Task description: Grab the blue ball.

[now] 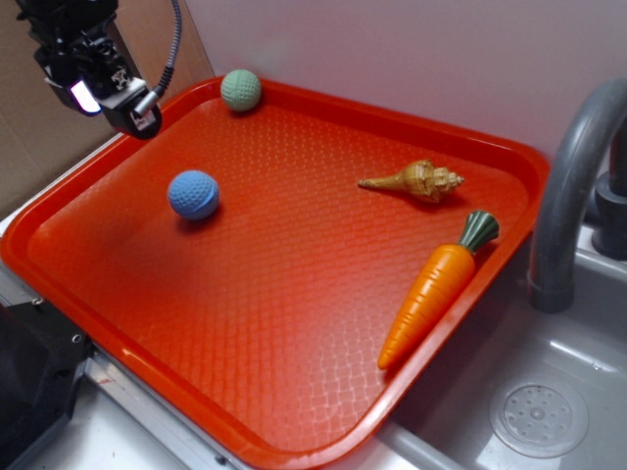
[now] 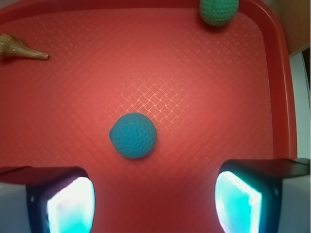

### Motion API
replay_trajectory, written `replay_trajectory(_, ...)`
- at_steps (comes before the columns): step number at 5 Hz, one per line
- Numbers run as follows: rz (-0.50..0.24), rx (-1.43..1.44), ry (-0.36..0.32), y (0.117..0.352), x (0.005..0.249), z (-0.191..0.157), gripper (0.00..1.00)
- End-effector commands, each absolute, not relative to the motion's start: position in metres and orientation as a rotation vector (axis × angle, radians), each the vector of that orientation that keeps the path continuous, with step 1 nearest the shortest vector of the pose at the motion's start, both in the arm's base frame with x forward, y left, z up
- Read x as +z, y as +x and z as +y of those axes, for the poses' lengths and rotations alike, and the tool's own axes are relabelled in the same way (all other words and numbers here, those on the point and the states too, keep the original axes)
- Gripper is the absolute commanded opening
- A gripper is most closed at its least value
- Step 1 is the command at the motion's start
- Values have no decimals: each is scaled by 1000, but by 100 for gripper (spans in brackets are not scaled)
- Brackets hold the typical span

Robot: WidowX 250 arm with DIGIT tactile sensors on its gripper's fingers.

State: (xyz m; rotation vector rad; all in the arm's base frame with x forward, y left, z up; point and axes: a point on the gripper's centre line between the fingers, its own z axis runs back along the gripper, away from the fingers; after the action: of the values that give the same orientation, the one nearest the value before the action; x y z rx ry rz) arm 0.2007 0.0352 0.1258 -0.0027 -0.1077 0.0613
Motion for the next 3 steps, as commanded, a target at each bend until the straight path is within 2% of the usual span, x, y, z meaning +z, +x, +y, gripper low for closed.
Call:
replay_trajectory(1, -124, 73, 6, 204, 130, 37, 100)
replay_trajectory(2, -90, 33, -27, 214, 96, 32, 100)
replay_trajectory(3, -64, 4, -86, 215, 80, 28, 100)
